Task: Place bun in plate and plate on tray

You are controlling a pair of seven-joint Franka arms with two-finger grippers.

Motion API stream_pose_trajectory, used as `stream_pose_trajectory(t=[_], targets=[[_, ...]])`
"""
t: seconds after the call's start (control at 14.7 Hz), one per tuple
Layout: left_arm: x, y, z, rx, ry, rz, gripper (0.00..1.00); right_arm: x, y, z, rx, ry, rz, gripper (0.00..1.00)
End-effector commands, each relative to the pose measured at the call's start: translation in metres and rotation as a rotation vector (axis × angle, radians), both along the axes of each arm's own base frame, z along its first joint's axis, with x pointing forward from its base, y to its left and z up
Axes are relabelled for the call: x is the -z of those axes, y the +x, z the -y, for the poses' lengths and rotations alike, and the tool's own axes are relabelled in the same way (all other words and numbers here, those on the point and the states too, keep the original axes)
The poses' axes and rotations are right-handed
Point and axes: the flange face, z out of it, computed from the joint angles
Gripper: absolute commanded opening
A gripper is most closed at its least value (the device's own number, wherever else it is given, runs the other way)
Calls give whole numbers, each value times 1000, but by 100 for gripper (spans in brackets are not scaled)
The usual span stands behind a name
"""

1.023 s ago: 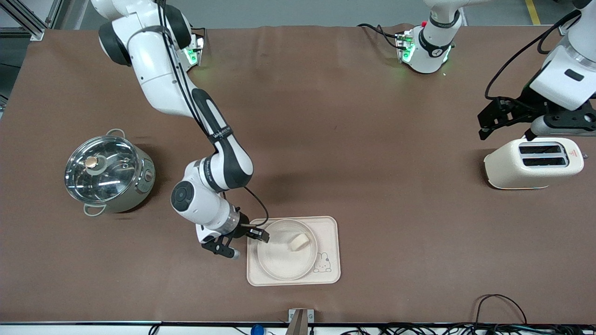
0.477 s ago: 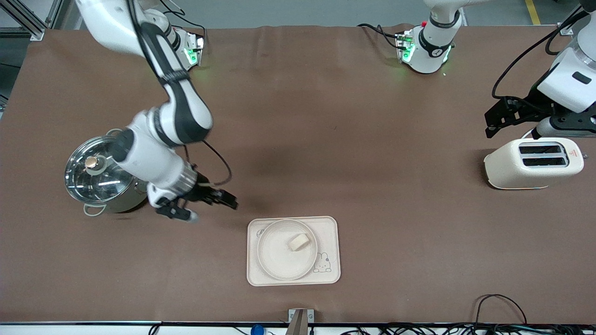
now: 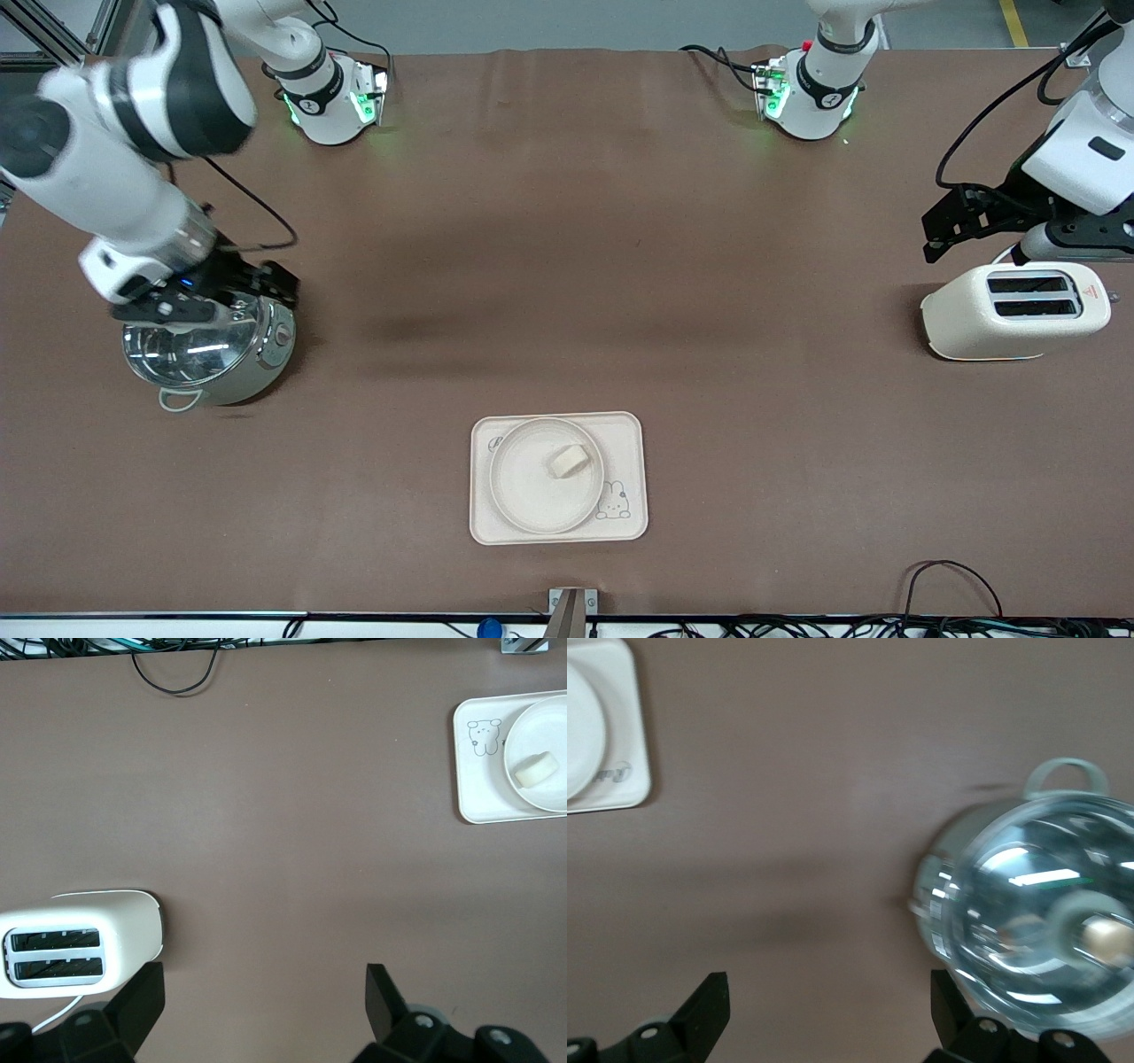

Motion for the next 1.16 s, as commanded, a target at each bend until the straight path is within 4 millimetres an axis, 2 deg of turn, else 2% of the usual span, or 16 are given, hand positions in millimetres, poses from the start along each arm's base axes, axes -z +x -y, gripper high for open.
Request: stream_pose_trajectory(t=[0.0,0.07,0.2,0.27,0.34,0.55,0.61,0.82,1.09], targets=[[-7,-4,6,21,-11,17,100,-46,-12,51,50,-24,-24,100],[-12,-8,14,23,-7,25,100,-68,-17,51,26,-31,-27,100],[-10,-3,-9,-19,-4,21,100,-108,-22,56,22,-44,-19,100],[-10,-2,-14,-26,-5,22,100,-123,-23,60,29,-46,-4,100],[-9,-1,-14,-27,-6,21,100,-129,-22,64,38,-46,5,100],[-10,0,-18,-16,-4,22,100,-131,-22,69,31,-49,8,100],[-17,1,-19,-18,-3,38,100,-135,-22,70,1,-51,15,100],[-12,16,-16,-26,-9,40,100,-143,-21,86,-63,-58,27,100],[-8,8,-23,-36,-17,-32,100,-143,-21,94,-53,-57,26,100]])
